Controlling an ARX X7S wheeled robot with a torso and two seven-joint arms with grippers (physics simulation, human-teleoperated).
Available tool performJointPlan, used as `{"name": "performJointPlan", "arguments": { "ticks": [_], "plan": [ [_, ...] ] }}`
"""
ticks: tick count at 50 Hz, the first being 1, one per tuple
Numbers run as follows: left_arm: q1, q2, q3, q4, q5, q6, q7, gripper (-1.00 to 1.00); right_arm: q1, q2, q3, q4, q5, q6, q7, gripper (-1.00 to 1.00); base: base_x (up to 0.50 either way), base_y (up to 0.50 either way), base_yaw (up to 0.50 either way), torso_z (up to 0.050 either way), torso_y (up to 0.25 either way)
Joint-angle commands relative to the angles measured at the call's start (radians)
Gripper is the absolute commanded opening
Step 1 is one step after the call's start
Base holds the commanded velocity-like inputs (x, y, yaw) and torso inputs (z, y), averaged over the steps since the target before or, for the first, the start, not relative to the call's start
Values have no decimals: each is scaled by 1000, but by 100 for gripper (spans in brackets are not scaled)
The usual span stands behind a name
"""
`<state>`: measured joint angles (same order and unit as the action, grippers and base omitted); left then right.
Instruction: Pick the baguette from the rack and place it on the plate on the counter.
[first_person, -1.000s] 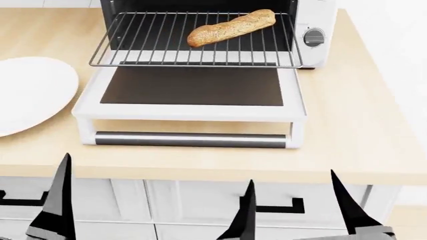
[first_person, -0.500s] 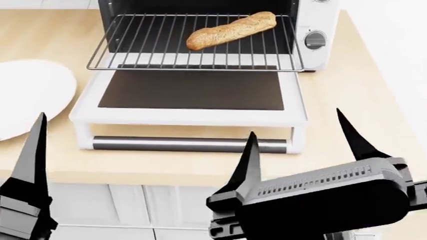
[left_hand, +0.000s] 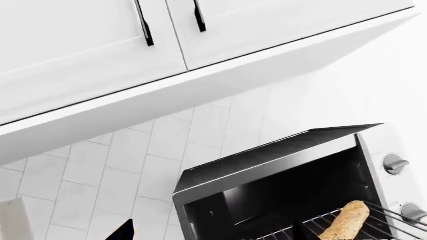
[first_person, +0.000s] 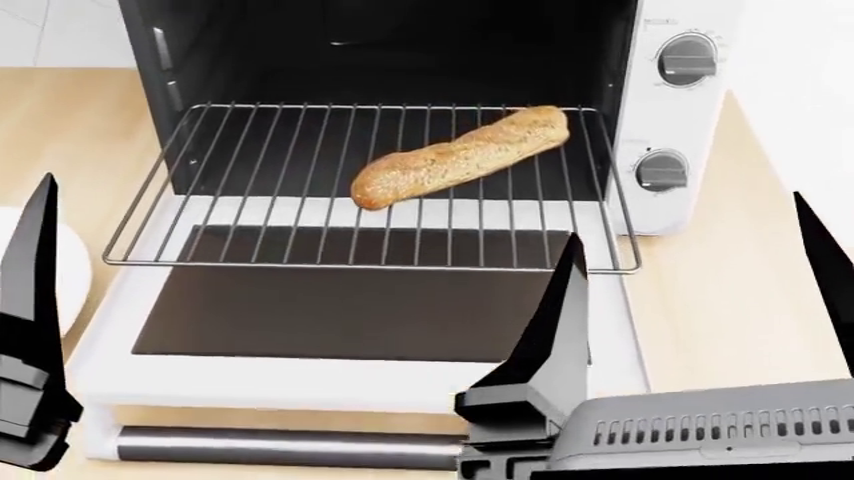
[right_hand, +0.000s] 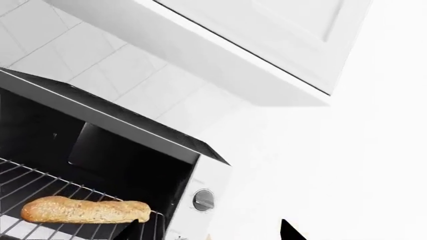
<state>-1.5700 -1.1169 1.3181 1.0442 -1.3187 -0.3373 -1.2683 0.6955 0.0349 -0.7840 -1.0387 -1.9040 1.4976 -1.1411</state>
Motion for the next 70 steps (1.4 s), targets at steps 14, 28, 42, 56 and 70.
{"name": "performJointPlan", "arguments": {
  "ticks": [14,28,42,56,70],
  "plan": [
    [-785,163,1058,3,98,500,-187,100,39,-15,-17,0,-218,11,-202,100,392,0,0,34,65],
    [-741,73,518,-75,-439,245,239,100,90,-33,10,6,-379,14,-421,100,0,0,0,0,0],
    [-748,138,492,-230,-584,145,440,100,86,-34,9,-6,-384,11,-427,100,0,0,0,0,0],
    [-747,250,365,-427,-700,-72,605,100,83,-34,-11,-7,-396,25,-428,100,0,0,0,0,0],
    [-668,361,374,-613,-667,-126,776,100,79,-33,-16,-7,-396,33,-428,100,0,0,0,0,0]
  ]
}}
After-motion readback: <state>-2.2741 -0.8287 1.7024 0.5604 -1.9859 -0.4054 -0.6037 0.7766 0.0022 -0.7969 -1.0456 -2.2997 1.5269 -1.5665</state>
